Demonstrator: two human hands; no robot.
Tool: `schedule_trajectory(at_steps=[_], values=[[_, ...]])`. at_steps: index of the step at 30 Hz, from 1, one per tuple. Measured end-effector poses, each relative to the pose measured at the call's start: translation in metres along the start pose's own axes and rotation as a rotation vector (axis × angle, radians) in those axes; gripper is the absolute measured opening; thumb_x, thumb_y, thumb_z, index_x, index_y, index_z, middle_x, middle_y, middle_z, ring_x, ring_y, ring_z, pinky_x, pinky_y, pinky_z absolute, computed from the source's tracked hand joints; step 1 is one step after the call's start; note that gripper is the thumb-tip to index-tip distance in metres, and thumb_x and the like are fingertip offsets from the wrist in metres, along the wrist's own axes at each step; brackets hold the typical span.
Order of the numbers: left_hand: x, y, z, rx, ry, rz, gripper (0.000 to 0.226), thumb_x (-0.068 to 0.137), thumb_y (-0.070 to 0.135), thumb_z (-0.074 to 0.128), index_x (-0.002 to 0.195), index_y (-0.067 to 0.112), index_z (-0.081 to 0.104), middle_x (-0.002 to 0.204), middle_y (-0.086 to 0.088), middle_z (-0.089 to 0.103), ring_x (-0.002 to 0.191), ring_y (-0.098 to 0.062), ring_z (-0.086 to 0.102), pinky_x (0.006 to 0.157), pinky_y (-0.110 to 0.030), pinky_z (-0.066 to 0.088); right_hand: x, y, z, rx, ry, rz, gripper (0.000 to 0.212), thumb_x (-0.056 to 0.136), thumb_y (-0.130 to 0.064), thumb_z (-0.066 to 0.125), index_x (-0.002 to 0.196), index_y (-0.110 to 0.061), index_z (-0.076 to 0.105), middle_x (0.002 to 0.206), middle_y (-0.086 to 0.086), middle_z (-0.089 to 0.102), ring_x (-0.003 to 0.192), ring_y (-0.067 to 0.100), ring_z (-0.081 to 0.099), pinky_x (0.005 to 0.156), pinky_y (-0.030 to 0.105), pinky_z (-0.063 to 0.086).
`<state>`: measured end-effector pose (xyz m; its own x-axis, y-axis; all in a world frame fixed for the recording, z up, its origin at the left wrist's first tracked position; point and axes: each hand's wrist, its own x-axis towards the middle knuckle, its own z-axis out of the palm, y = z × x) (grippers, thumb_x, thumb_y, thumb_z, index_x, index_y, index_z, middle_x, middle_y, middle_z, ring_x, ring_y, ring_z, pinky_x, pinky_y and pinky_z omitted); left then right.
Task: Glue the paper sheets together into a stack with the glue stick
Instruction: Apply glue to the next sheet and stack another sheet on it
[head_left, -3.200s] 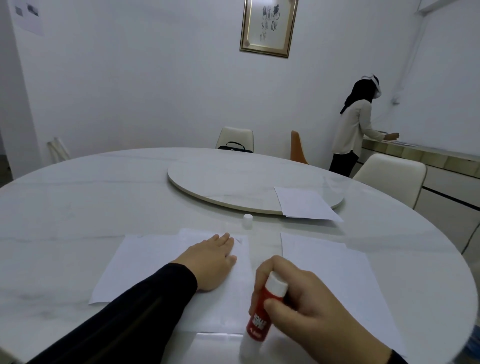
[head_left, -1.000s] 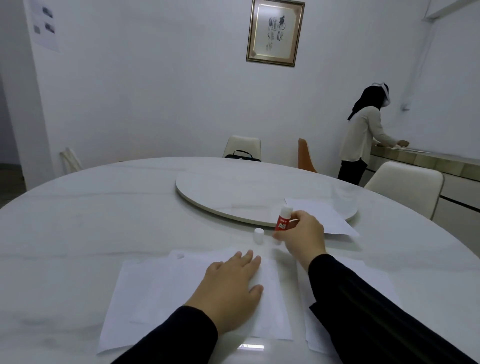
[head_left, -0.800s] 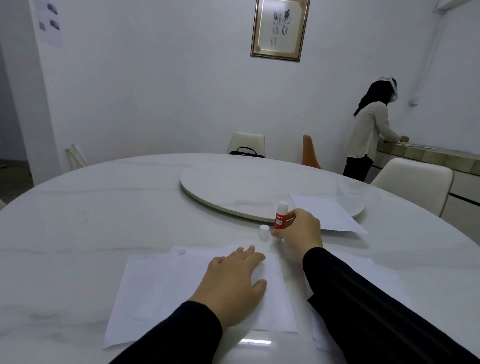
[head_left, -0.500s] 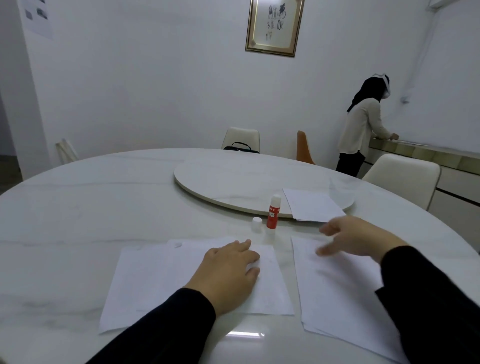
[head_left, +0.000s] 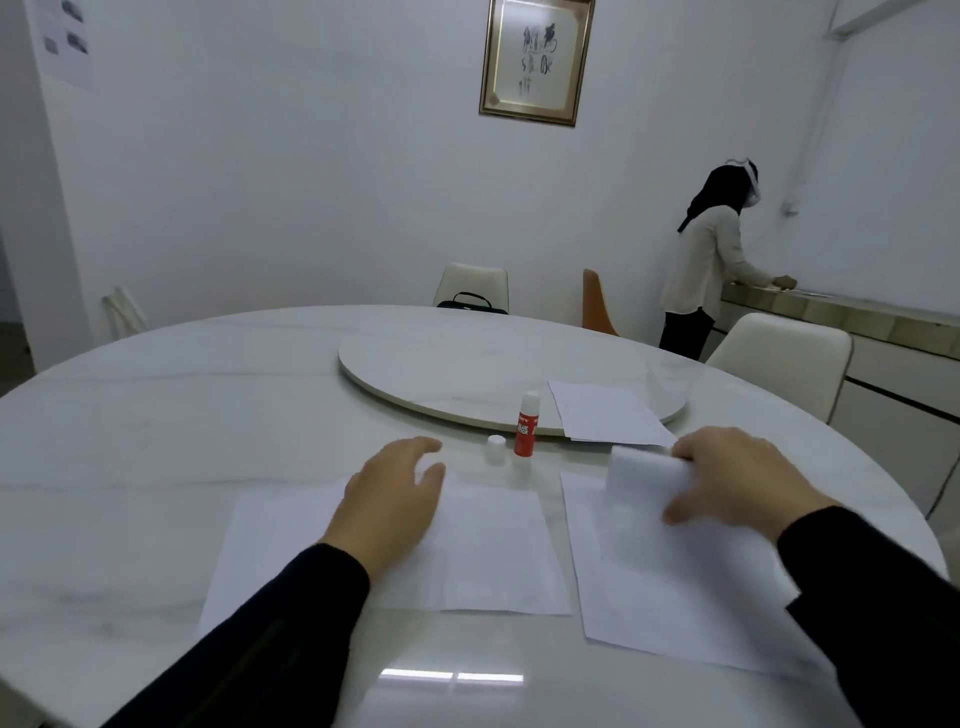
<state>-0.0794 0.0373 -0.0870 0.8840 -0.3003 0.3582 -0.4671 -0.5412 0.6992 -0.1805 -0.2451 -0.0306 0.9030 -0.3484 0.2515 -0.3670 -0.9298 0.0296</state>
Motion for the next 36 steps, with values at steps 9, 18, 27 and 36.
schedule_trajectory(at_steps=[9, 18, 27, 36], values=[[-0.005, 0.016, -0.064, -0.672, -0.080, -0.061, 0.024, 0.091, 0.038, 0.050, 0.103, 0.025, 0.066, 0.101, 0.007, 0.074, 0.102, -0.015, 0.065, 0.092, -0.033, 0.046, -0.029, 0.020, -0.112, 1.316, 0.023, -0.142, 0.026, 0.059, -0.007, 0.075, 0.083, -0.018, 0.078, 0.082, 0.009, 0.077, 0.069, 0.023, 0.074, 0.051, 0.029, 0.057], [-0.027, 0.052, -0.081, -0.675, -0.407, -0.124, 0.031, 0.080, 0.028, 0.070, 0.107, 0.014, 0.066, 0.095, -0.005, 0.076, 0.085, -0.018, 0.071, 0.069, -0.023, 0.057, -0.035, -0.085, -0.040, 1.701, -0.204, 0.145, 0.047, 0.052, -0.012, 0.078, 0.097, -0.001, 0.069, 0.090, 0.017, 0.076, 0.077, 0.031, 0.074, 0.066, 0.040, 0.060], [-0.023, 0.000, -0.084, -0.409, -0.122, -0.396, 0.016, 0.079, 0.013, 0.072, 0.090, 0.004, 0.066, 0.065, -0.007, 0.064, 0.060, -0.020, 0.053, 0.060, -0.027, 0.045, -0.036, -0.083, 0.007, 1.645, -0.289, 0.245, 0.025, 0.077, -0.003, 0.072, 0.101, 0.005, 0.070, 0.095, 0.017, 0.076, 0.088, 0.033, 0.072, 0.081, 0.043, 0.058], [-0.025, -0.024, -0.082, -0.167, 0.008, -0.390, 0.009, 0.077, 0.010, 0.072, 0.075, 0.005, 0.066, 0.068, -0.010, 0.071, 0.058, -0.021, 0.063, 0.055, -0.027, 0.040, -0.034, -0.101, 0.037, 1.448, -0.172, 0.302, 0.019, 0.074, -0.011, 0.080, 0.089, -0.007, 0.070, 0.081, 0.010, 0.077, 0.068, 0.022, 0.074, 0.053, 0.025, 0.055]])
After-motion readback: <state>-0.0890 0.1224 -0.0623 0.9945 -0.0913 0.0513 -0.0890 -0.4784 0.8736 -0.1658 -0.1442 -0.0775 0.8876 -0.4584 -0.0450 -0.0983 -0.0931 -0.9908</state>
